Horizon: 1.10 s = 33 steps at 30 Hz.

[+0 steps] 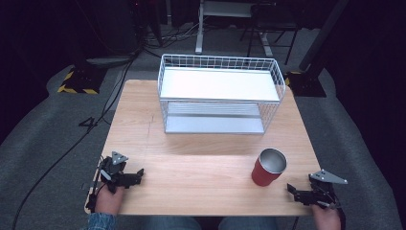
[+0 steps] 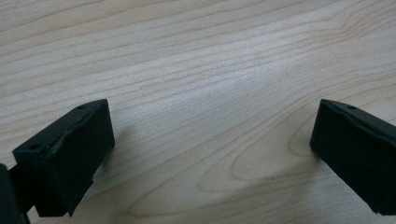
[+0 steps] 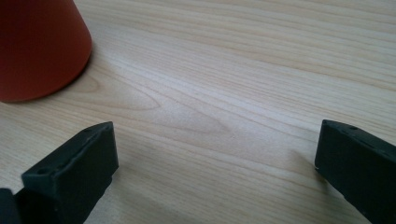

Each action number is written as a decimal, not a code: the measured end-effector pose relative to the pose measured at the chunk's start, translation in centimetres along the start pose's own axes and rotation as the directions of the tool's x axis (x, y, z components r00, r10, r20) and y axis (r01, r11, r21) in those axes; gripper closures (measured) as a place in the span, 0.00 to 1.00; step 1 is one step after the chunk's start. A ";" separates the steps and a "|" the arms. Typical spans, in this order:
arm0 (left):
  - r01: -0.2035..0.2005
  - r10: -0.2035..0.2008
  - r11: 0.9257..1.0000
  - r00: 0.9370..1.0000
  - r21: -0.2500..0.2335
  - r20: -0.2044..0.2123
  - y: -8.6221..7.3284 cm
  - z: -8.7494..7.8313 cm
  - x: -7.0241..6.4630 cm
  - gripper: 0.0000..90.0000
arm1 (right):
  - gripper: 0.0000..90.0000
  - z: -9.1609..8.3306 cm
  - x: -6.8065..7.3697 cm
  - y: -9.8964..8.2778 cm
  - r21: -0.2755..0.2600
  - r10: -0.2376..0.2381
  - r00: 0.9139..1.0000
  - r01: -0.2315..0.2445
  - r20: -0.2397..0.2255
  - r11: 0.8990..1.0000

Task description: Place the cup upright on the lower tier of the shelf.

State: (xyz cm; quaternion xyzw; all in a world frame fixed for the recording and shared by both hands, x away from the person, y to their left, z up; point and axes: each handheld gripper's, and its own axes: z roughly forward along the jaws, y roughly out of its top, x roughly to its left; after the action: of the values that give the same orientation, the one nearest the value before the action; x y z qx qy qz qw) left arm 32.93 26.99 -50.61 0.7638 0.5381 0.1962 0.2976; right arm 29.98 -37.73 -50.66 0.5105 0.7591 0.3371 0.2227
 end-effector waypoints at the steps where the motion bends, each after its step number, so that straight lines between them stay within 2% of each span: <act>1: 0.003 -0.003 1.000 1.000 0.000 -0.001 0.0 0.0 0.0 0.00 | 0.00 -0.1 0.0 0.0 -0.006 0.004 1.000 -0.004 0.004 1.000; 6: 0.005 -0.005 1.000 1.000 -0.001 0.000 0.0 0.0 0.0 0.00 | 0.00 -0.6 0.0 0.2 -0.037 0.005 1.000 -0.005 0.019 0.999; 14: 0.005 -0.005 1.000 1.000 -0.001 0.000 0.0 0.0 0.0 0.00 | 0.00 -1.0 0.3 0.5 -0.077 -0.001 1.000 0.002 0.017 0.997; 15: 0.004 -0.004 1.000 1.000 -0.001 0.000 0.0 0.0 0.0 0.00 | 0.00 -1.4 0.6 0.6 -0.102 0.002 1.000 0.001 0.022 0.995; 19: 0.004 -0.004 1.000 1.000 -0.001 -0.001 0.0 0.0 0.0 0.00 | 0.00 -1.9 1.0 0.8 -0.131 -0.006 1.000 0.010 0.030 0.991; 20: 0.004 -0.004 1.000 1.000 0.000 0.000 0.0 0.0 0.0 0.00 | 0.00 -2.5 1.4 0.9 -0.162 -0.007 0.999 0.012 0.037 0.987; 22: 0.004 -0.004 1.000 1.000 0.000 0.000 0.0 0.0 0.0 0.00 | 0.00 -2.7 1.6 0.9 -0.176 -0.009 0.999 0.016 0.042 0.984; 23: 0.005 -0.005 1.000 1.000 -0.001 0.000 0.0 0.0 0.0 0.00 | 0.00 -3.0 1.9 0.9 -0.203 -0.004 0.999 0.012 0.040 0.979; 28: 0.005 -0.005 1.000 1.000 -0.001 0.000 0.0 0.0 0.0 0.00 | 0.00 -3.8 2.9 0.8 -0.237 -0.005 0.999 0.013 0.032 0.971; 33: 0.005 -0.005 1.000 1.000 -0.001 0.000 0.0 0.0 0.0 0.00 | 0.00 -4.5 4.1 0.8 -0.270 -0.029 0.999 0.037 0.034 0.962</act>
State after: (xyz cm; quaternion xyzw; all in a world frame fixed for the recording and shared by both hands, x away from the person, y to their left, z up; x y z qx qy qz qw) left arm 32.92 26.97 -50.62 0.7624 0.5399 0.1958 0.2984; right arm 25.89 -35.03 -47.04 0.4675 0.7110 0.4260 0.3072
